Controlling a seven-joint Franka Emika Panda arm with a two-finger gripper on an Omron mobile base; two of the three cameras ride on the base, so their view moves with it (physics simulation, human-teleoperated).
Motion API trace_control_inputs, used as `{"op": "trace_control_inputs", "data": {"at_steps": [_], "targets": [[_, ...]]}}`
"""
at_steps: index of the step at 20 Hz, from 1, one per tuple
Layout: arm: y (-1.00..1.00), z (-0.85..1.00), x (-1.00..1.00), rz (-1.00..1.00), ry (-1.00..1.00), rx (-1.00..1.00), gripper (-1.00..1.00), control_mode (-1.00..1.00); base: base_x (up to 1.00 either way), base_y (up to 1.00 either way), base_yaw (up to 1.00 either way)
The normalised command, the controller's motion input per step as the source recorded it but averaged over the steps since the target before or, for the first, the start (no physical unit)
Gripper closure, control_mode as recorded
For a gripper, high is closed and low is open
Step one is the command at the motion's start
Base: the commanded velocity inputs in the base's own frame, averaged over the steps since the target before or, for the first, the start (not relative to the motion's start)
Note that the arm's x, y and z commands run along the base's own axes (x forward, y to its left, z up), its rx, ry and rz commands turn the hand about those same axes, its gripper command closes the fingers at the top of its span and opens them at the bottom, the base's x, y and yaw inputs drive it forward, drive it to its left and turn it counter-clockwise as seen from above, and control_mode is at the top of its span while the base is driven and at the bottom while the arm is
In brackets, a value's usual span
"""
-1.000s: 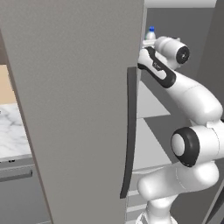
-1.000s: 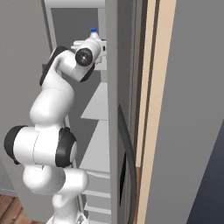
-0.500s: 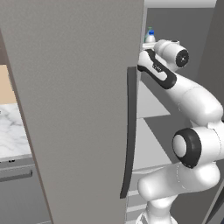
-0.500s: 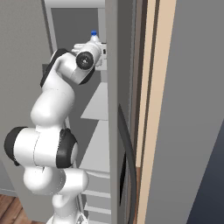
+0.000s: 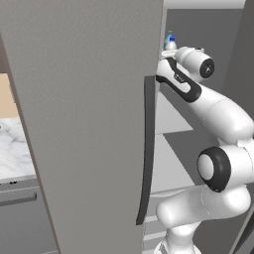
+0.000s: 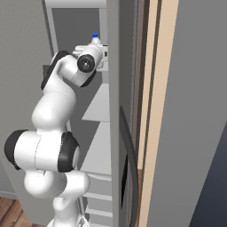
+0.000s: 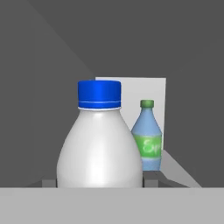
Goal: Take the bottled waters from the counter and place them in the freezer to freeze. Close the freezer door after placing the bottles.
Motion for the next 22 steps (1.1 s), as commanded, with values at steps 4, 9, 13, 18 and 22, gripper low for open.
{"op": "trace_control_inputs", "data": {"at_steps": [4,9,13,18,22], "targets": [[0.00,-0.03,0.03,0.00,0.00,0.00,1.00,-1.00,0.00,0.00,0.00],[0.00,0.00,0.18,0.00,0.00,0.00,1.00,-1.00,0.00,0.00,0.00],[0.00,-0.01,0.24,0.00,0.00,0.00,1.00,-1.00,0.00,0.00,0.00],[0.00,-0.05,0.27,0.00,0.00,0.00,1.00,-1.00,0.00,0.00,0.00],[0.00,-0.05,0.25,0.00,0.00,0.00,1.00,-1.00,0.00,0.00,0.00]]}}
